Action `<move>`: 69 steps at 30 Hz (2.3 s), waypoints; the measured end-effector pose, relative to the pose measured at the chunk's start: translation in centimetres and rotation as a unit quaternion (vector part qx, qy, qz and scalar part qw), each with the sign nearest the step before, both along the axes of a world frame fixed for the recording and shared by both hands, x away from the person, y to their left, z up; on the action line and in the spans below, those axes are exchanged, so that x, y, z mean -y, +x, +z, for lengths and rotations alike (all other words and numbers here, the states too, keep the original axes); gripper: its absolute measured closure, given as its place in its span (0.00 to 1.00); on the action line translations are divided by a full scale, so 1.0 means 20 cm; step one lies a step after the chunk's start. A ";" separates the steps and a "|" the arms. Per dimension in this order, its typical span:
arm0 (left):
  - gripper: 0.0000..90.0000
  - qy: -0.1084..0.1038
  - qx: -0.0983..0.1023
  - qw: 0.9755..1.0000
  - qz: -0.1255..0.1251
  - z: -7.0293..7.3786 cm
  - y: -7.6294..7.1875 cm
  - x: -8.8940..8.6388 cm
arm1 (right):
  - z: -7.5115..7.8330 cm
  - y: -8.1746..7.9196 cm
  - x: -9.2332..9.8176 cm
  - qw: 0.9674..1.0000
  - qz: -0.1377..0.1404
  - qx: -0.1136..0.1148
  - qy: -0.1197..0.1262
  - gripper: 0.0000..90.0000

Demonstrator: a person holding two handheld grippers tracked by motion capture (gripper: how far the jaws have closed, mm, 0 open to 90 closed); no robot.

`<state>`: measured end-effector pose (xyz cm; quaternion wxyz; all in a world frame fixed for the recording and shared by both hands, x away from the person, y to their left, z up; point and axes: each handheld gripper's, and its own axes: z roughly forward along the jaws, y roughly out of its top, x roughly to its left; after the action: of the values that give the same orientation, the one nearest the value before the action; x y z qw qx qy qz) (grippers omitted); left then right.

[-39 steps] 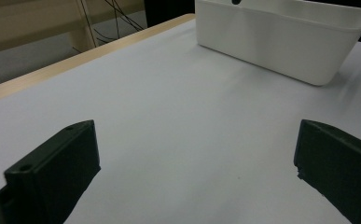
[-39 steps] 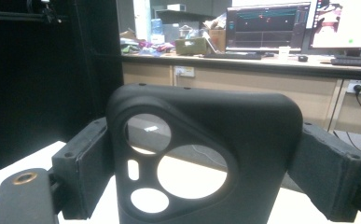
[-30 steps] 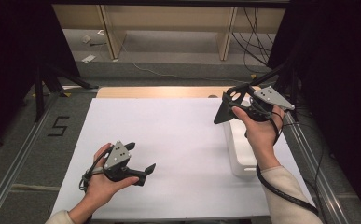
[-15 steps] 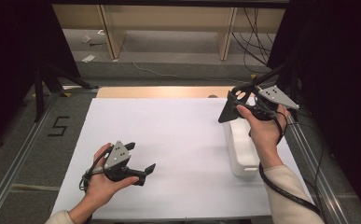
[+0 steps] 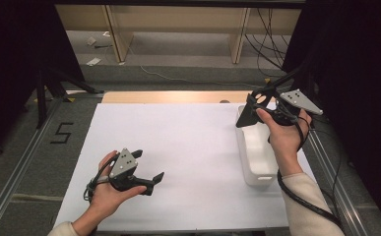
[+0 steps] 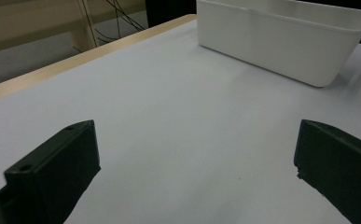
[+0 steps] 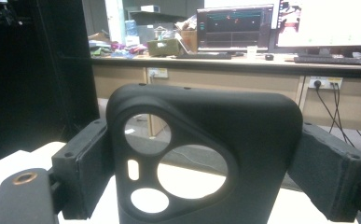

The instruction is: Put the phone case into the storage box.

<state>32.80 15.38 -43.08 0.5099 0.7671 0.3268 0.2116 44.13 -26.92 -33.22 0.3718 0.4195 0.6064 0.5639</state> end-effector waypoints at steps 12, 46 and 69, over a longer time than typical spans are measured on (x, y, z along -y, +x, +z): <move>0.00 -0.001 0.000 1.000 0.000 0.00 0.00 0.00 | -0.02 0.01 0.02 1.000 -0.012 -0.004 -0.006 0.17; 0.00 -0.001 -0.002 1.000 0.000 0.00 0.00 0.00 | -0.06 0.04 0.05 0.999 -0.031 -0.013 -0.020 0.17; 0.00 -0.001 -0.002 1.000 0.001 0.00 0.00 0.00 | -0.09 0.05 0.08 0.999 -0.042 -0.018 -0.028 0.17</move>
<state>32.86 15.42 -43.11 0.5101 0.7666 0.3285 0.2102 45.15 -28.48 -34.94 0.3957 0.4439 0.6101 0.5236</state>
